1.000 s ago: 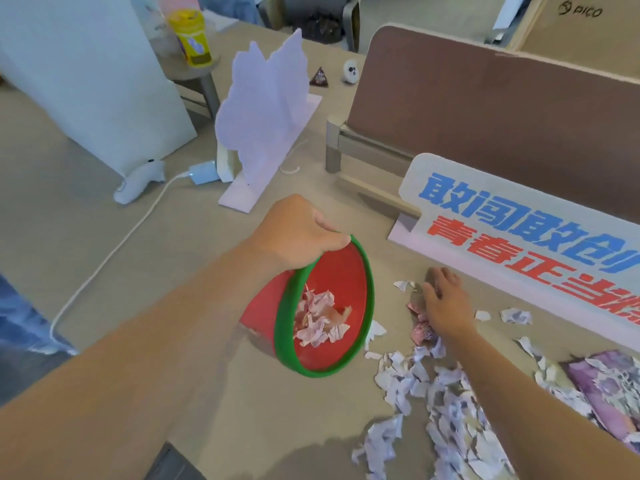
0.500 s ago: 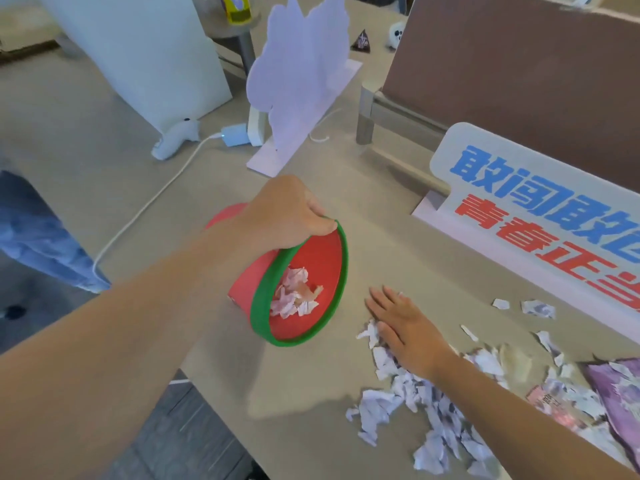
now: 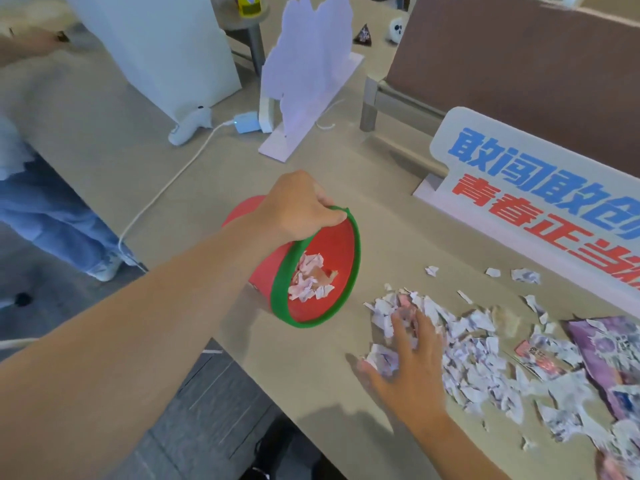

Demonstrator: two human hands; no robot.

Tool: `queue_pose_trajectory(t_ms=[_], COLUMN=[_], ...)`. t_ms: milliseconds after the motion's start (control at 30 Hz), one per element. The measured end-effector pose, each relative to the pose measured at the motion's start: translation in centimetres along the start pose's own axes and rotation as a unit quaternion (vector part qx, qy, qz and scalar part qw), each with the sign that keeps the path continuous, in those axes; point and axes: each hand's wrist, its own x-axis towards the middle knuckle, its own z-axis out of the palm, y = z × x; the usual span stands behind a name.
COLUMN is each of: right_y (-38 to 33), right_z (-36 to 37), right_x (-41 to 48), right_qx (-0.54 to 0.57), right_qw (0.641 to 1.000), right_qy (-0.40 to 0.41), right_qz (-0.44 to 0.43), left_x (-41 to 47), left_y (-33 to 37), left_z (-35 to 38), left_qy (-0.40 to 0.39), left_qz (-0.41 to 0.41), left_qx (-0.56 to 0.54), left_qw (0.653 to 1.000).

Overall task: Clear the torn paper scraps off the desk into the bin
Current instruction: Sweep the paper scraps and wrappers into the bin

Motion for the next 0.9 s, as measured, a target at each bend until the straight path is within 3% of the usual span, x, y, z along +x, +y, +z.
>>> queue_pose_trajectory(t_ms=[100, 200, 300, 533, 633, 767, 833, 900], right_y=[-0.8, -0.4, 0.5, 1.8, 1.7, 0.0, -1.4, -3.6], right_z=[2.3, 3.1, 2.7, 2.3, 2.0, 0.9, -1.0, -3.1], right_x=[0.6, 3.3, 6.1, 8.1, 8.3, 9.3, 9.6, 9.4], right_qx=[-0.109, -0.121, -0.132, -0.067, -0.087, -0.072, 0.042, 0.142], right_qw=[0.993, 0.990, 0.986, 0.997, 0.993, 0.993, 0.984, 0.971], right_qy=[-0.048, -0.045, -0.099, -0.007, -0.035, -0.074, -0.035, 0.051], right_qz=[0.014, 0.048, 0.037, -0.048, -0.074, 0.060, 0.170, 0.185], left_x=[-0.3, -0.6, -0.9, -1.3, -1.4, -1.6, -1.6, -1.4], left_y=[-0.7, -1.0, -1.2, -1.2, -0.8, -0.4, -0.2, -0.1], left_z=[-0.2, -0.3, -0.3, -0.1, -0.3, -0.3, -0.2, -0.2], left_qy=[0.008, 0.015, 0.017, 0.006, 0.012, 0.004, -0.008, -0.009], left_qz=[-0.006, -0.010, -0.005, 0.004, -0.003, -0.016, -0.025, -0.025], left_qx=[-0.019, -0.022, -0.020, -0.022, -0.049, -0.081, -0.081, -0.071], left_qw=[1.000, 1.000, 1.000, 1.000, 0.999, 0.997, 0.996, 0.997])
